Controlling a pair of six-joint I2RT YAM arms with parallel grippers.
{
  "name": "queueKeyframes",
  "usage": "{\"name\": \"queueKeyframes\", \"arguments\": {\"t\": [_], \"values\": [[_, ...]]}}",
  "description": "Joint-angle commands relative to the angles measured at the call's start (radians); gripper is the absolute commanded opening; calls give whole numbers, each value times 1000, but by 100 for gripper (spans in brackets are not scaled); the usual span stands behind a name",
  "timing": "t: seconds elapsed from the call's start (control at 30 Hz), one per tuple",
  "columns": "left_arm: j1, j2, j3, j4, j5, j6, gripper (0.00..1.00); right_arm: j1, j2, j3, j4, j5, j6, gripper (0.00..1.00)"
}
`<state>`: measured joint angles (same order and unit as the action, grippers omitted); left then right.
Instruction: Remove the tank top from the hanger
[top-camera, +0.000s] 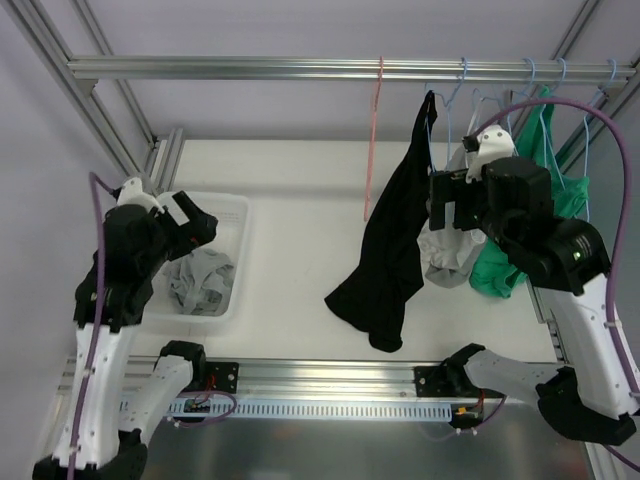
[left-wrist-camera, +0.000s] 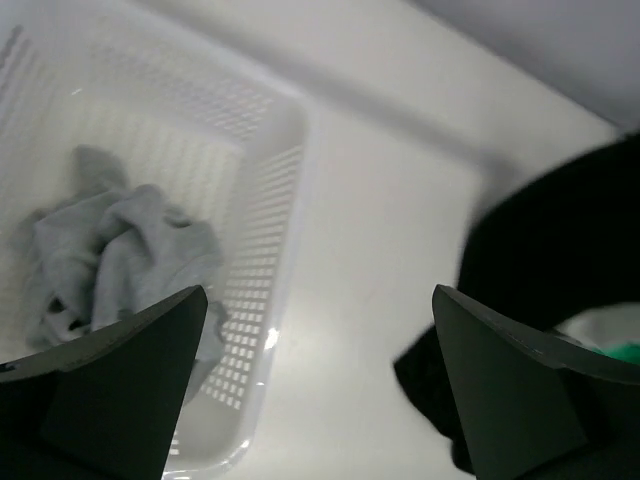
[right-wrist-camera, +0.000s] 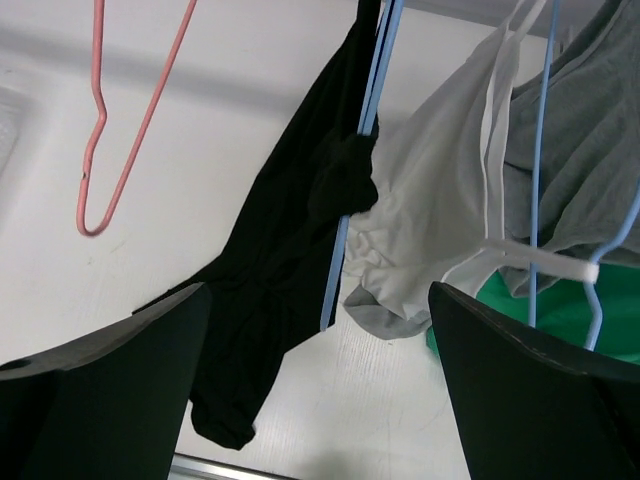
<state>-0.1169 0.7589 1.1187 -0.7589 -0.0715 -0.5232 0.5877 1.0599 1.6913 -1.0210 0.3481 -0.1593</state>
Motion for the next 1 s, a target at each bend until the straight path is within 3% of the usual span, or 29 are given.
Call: {"name": "queueKeyframes", "arguments": {"t": [0.0,0.23,0.4,0.47,0.63,0.77,0.83,0.97], "values": [[0,-127,11,-45,325,150,99,-66,83,108,-39,-34,-55,95],[2,-377,-190,-76,406,216,99,-147,222,234,44,-52,-82,77],[0,-395,-212,-85,424,219,99,-201,296,240,107,-84,-91,61],[0,-398,-212,-83,427,221,99,-206,314,226,150,-81,-100,48],[0,-408,-217,-82,444,218,99,-221,347,214,211,-133,-100,45],[0,-409,-218,-83,443,216,99,-224,345,189,265,-124,-91,12],[0,-406,-220,-83,447,215,99,-223,338,166,301,-106,-88,2],[0,-402,-223,-83,450,215,99,-223,298,116,380,-101,-51,0]]}}
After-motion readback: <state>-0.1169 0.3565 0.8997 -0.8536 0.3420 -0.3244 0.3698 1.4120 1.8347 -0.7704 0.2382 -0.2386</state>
